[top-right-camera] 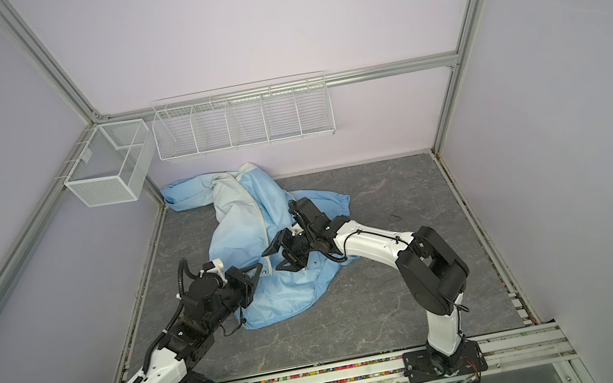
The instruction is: Zip up the jacket
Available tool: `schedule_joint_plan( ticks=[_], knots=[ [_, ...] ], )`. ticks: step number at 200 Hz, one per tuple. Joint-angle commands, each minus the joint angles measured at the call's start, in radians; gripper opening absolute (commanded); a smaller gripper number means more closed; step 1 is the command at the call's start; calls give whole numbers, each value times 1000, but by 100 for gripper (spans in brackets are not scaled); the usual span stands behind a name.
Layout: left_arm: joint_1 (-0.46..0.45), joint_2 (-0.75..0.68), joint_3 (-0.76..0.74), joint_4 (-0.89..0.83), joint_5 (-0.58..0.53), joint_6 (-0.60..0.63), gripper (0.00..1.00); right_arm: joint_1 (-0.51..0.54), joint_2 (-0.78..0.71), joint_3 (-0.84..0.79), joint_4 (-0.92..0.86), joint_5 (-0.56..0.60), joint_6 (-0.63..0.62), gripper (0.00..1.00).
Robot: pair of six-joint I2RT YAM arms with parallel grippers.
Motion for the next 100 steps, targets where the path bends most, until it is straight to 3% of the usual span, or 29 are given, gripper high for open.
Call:
schedule_joint_plan(
  ticks=[1, 83, 92, 100],
  knots=[
    [1, -3, 34, 44, 0, -11, 0, 7, 22, 21, 61, -17, 42, 46],
    [1, -97, -11, -13, -18, -41, 0, 4, 56, 30, 148, -52, 70, 10],
    [1, -113, -14, -30, -19, -45, 15, 1, 54, 34, 138, -57, 61, 7],
    [1, -125, -16, -48, -16, -47, 35, -2, 54, 38, 126, -61, 12, 7]
  ],
)
